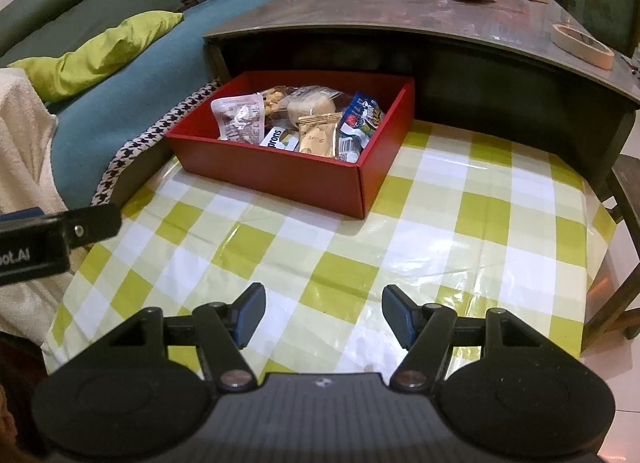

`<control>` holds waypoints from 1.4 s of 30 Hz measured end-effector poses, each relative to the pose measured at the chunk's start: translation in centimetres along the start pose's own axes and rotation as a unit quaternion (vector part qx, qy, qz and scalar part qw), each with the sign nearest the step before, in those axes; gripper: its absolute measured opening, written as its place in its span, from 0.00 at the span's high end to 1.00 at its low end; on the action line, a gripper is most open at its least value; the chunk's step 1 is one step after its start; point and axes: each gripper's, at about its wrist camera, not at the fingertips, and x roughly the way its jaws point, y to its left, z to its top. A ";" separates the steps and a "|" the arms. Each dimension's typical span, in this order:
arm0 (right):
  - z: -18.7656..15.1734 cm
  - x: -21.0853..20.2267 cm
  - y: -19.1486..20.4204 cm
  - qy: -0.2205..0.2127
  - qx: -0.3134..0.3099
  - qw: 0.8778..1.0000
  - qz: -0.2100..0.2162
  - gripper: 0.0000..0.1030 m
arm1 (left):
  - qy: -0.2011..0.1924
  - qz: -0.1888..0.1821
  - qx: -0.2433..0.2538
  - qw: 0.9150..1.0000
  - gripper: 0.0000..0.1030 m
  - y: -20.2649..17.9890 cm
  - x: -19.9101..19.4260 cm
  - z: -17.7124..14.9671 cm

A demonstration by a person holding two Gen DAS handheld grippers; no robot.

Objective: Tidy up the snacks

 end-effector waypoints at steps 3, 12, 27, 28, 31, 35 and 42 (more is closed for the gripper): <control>0.0 0.0 0.0 -0.001 -0.003 1.000 0.001 0.28 | 0.010 -0.051 -0.007 0.999 0.00 -0.1 0.0 0.1; 0.0 0.0 0.1 -0.008 -0.001 1.000 0.001 0.28 | -0.010 -0.048 -0.011 0.999 0.00 -0.6 -0.5 0.4; 0.2 -0.2 0.0 -0.016 0.001 1.000 0.005 0.28 | -0.045 -0.032 0.009 0.998 0.00 -1.0 -2.1 1.2; 0.2 -0.3 0.0 -0.016 0.001 1.000 0.005 0.28 | -0.045 -0.033 0.009 0.998 0.00 -1.0 -2.1 1.1; 0.2 -0.4 0.0 -0.018 0.000 1.000 0.006 0.28 | -0.027 -0.040 0.019 0.999 0.00 -1.3 -1.7 1.0; 0.2 -0.6 -0.1 -0.020 0.002 1.000 0.006 0.28 | 0.002 -0.030 0.033 0.999 0.00 -1.8 -0.9 0.1; 0.2 -0.6 -0.2 -0.018 0.002 1.000 0.004 0.28 | 0.005 -0.019 0.035 0.999 0.00 -1.9 -1.1 0.0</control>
